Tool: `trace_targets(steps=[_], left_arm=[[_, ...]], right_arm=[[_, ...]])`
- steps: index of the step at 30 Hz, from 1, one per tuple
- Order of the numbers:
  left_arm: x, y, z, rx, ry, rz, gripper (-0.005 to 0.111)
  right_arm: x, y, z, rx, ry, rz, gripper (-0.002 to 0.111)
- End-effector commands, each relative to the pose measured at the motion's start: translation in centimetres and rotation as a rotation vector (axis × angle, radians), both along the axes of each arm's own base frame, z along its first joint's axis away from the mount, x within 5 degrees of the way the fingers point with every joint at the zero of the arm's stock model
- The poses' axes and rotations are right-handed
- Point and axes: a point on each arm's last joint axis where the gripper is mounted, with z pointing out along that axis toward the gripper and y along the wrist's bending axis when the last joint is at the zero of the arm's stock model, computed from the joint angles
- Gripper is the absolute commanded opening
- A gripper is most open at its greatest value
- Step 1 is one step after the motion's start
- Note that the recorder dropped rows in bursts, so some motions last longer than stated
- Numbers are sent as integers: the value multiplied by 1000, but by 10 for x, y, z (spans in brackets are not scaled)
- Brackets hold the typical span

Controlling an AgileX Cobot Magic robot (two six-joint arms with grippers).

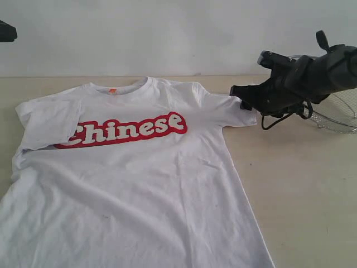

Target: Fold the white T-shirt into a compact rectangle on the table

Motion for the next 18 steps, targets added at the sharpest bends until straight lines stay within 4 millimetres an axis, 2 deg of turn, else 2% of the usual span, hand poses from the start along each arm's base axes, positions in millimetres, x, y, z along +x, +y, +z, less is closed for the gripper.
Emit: trace_targets(steps=[1, 18], left_arm=[[-1, -1, 2, -4, -11, -1, 5], [-1, -1, 2, 0, -9, -4, 5]], right_arm=[[2, -4, 4, -12, -22, -5, 51], [2, 5, 3, -16, -29, 11, 51]])
